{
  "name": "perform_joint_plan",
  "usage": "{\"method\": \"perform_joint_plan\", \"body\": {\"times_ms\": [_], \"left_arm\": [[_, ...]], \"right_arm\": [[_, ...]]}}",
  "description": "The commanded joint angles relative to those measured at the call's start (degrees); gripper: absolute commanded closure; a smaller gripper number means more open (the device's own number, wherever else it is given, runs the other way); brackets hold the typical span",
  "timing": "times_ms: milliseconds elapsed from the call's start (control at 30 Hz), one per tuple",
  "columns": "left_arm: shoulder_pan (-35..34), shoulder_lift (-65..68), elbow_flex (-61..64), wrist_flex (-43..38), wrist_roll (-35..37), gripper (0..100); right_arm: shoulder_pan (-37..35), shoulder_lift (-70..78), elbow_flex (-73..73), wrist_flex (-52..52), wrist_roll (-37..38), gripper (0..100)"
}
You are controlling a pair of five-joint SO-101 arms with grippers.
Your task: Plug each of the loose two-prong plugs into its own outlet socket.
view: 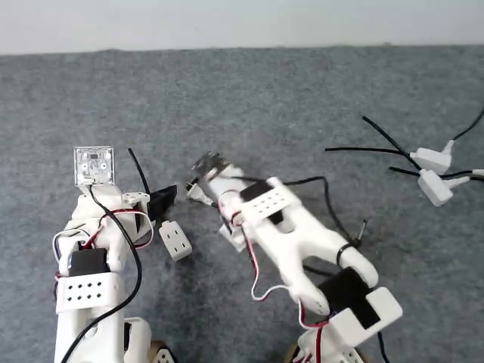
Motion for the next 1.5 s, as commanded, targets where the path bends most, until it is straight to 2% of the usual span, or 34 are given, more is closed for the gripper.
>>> {"method": "perform_joint_plan", "body": {"times_ms": [0,233,833,1033,1167,1333,1467], "left_arm": [[0.4,-1.3,-0.1,-1.6,-0.6,59],[0.4,-1.3,0.3,-2.4,-0.6,59],[0.4,-1.3,0.9,-3.1,-0.6,59],[0.4,-1.3,1.0,-3.1,-0.6,59],[0.4,-1.3,1.0,-3.1,-0.6,59],[0.4,-1.3,1.0,-3.1,-0.6,59],[0.4,-1.3,1.0,-3.1,-0.6,59]], "right_arm": [[-3.6,-3.3,0.3,0.8,3.6,85.2],[-0.1,-4.7,-1.1,2.2,3.3,85.2],[0.0,-9.0,5.5,-4.2,3.3,85.3],[0.0,-2.1,2.5,-4.1,3.4,85.4],[0.0,4.3,-3.3,0.5,3.7,85.7],[0.7,7.4,-6.2,2.2,3.8,99.8],[2.9,7.3,-6.2,2.5,4.3,99.1]]}}
